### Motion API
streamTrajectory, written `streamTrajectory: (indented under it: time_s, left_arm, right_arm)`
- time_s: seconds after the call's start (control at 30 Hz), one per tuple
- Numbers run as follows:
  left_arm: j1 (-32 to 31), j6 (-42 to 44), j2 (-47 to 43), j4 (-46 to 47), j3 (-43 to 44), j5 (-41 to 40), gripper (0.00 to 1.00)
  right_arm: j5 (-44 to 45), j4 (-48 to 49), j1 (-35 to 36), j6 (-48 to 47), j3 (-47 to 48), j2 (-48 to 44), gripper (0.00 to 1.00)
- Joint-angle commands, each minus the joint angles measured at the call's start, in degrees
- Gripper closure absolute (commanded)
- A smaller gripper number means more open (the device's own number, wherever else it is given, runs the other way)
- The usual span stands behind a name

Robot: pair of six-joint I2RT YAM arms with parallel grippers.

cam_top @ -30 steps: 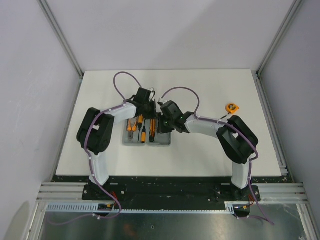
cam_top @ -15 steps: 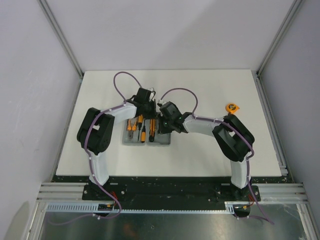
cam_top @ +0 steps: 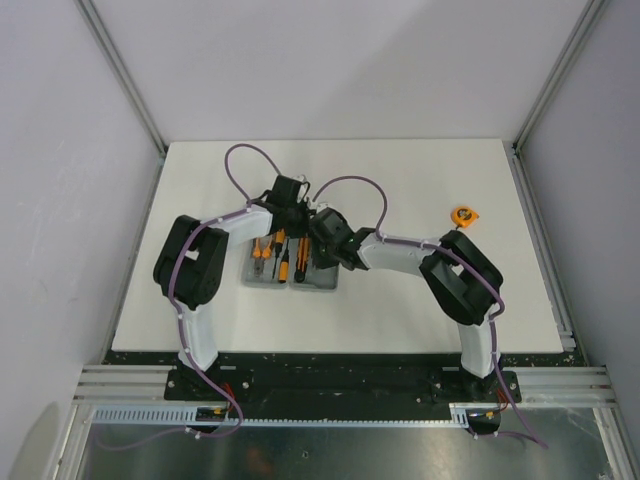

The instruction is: Pack the tool kit

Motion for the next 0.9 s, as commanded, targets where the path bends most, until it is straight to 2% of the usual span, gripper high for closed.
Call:
streamTrajectory:
  time_s: [0.0,0.37,0.87]
  left_arm:
    - [-0.21,-0.12,1.6,-2.84,-2.42,-2.23,1.0]
    - [0.35,-1.08,-2.18,-2.88,-0.89,-0.29,1.0]
    - [0.87,-1.89,-0.04,-3.15,-1.06,1.64,1.0]
  right_arm:
    - [3.48,-3.47,-0.29,0.92,-0.22,-0.11,0.96]
    - [0.38,1.37,-4.38,5.27,-0.13,-8.44,0.93]
    - [-3.07,2.61,-2.09,3.56,-0.16,-3.78,0.92]
